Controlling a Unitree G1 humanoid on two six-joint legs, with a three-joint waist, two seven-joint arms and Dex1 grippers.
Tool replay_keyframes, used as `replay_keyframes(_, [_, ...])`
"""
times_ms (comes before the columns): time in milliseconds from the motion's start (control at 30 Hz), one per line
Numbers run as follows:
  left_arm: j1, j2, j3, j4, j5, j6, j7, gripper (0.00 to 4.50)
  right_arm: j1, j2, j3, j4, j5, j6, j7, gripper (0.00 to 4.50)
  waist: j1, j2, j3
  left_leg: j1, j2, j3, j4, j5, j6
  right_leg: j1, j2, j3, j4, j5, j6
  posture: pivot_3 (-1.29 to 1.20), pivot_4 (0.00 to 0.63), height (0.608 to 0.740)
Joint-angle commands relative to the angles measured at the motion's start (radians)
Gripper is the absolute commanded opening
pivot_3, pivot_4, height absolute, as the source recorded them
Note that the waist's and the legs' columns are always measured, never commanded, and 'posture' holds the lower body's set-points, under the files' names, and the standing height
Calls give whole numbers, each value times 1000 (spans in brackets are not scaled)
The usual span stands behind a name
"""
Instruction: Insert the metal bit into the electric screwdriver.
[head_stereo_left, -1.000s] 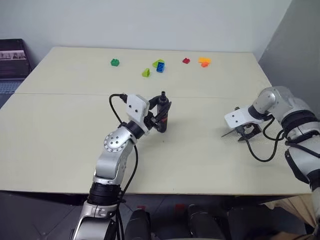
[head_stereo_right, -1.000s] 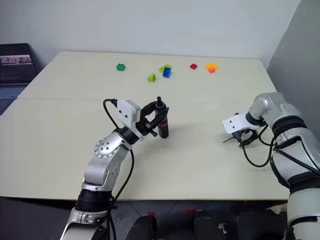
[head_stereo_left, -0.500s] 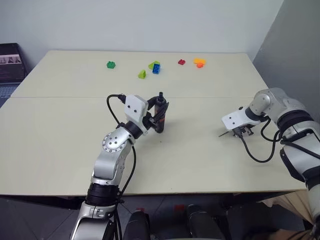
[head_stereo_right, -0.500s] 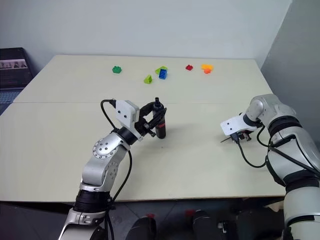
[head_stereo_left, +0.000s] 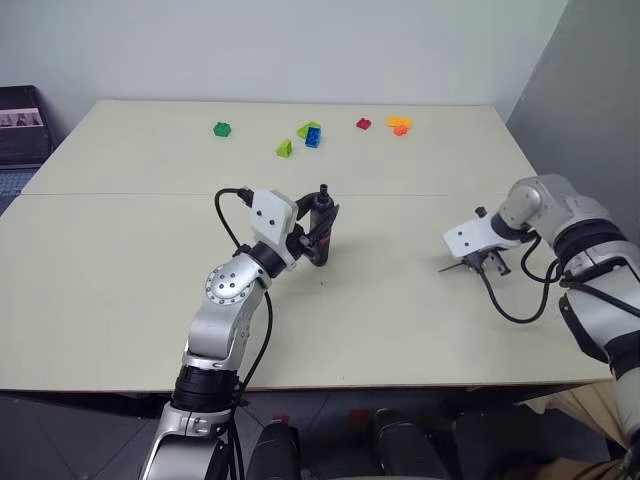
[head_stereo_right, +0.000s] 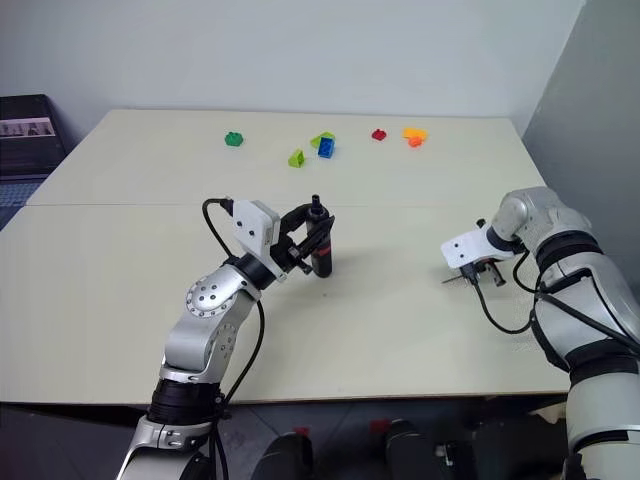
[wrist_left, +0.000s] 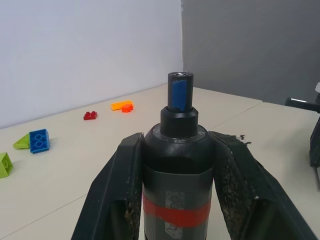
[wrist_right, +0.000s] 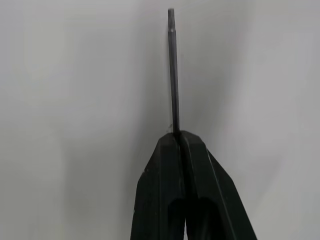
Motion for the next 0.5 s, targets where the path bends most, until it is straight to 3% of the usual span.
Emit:
replay_keyframes(33, [-48,-7,6,-37,-16,6,9,1636,-38,-10,-135,-81,150,31,86,0,0,1,1,0,0,0,0,0,0,0,0,0,0,0,0,0,150,740])
replay_keyframes(167, [-89,-35,19,-64,-40,35,38,1636,23,-8,-268,-267,328,174,180,0,2,2,3,-1,0,0,-1,0,0,-1,0,0,0,0,0,0,150,740])
replay_keyframes(267, [-110,-57,18,-107,-79,79,43,1636,114,-7,-368,-502,469,411,187,0,4,2,3,-2,0,-1,-1,0,0,-1,0,-1,-1,0,0,0,150,740])
replay_keyframes(500, [-65,-39,-22,-184,-178,156,-60,1636,380,9,-609,-1104,798,1004,-17,0,10,3,3,-11,0,-4,-2,0,0,-9,0,-4,-2,0,0,0,150,740])
